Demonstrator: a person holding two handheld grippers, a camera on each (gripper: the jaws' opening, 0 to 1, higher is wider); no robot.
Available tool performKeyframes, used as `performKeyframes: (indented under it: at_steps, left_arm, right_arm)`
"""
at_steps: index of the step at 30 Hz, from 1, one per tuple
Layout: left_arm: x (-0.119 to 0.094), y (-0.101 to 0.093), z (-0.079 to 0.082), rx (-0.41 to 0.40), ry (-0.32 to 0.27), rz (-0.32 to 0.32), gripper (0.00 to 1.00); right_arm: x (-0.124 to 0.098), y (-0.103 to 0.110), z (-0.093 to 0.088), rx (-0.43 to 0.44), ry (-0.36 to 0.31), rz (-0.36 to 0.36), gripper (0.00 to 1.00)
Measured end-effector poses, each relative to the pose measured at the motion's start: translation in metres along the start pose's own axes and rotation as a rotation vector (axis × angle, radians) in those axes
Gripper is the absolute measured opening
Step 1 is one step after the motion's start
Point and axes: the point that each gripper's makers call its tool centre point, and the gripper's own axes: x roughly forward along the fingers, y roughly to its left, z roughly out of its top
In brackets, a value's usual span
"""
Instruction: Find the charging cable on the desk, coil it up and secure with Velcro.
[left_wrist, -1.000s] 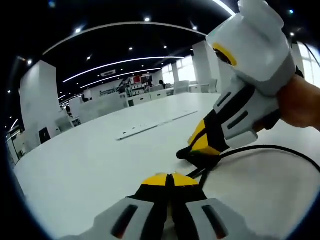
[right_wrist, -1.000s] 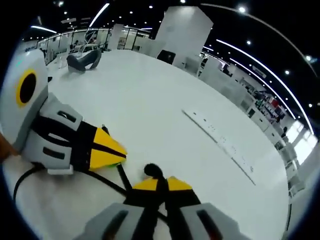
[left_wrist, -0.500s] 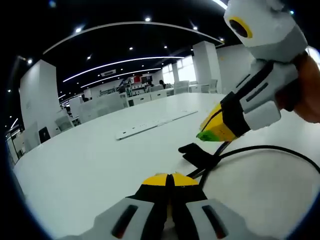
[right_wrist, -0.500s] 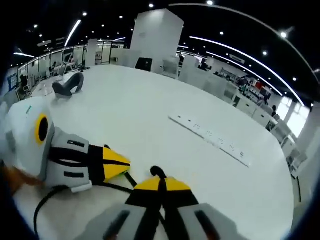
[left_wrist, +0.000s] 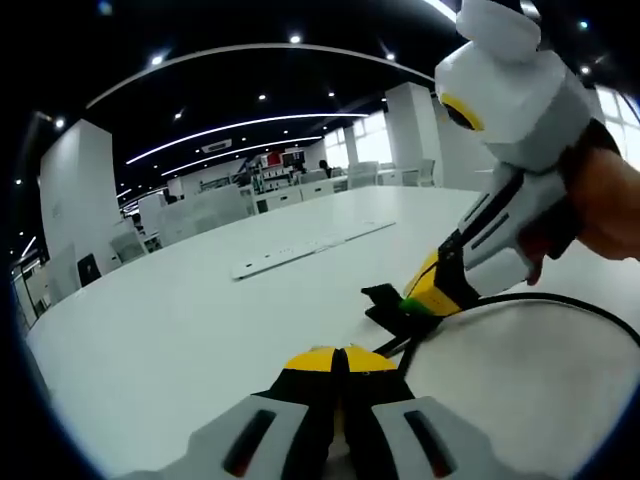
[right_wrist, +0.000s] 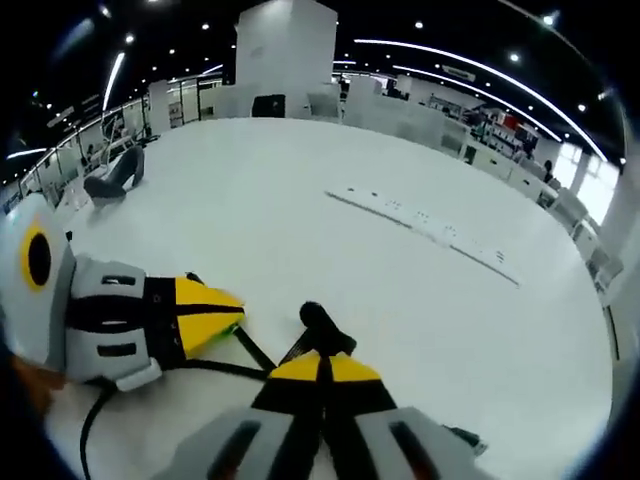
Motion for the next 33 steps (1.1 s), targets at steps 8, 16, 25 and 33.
performKeyframes:
  at_steps: [8, 16, 25, 33]
  left_arm:
    - [0.003, 0.002, 0.001, 0.002, 0.0, -0.001, 0.02]
    - [0.004, 0.004, 0.002, 0.002, -0.001, 0.0, 0.02]
    - [0.003, 0.003, 0.001, 0.001, -0.001, 0.001, 0.02]
    - [0.001, 0.001, 0.0, 0.002, -0.002, 0.002, 0.02]
  right_arm:
    - [0.004, -0.006, 0.006, 0.01, -0.028, -0.01, 0.02]
    - [0.007, -0.011, 0.01, 0.096, -0.065, 0.012, 0.02]
    - [0.013, -0.013, 0.015, 0.1, -0.096, -0.019, 0.02]
    - [0.018, -0.017, 0.019, 0.1, -0.127, -0.033, 0.02]
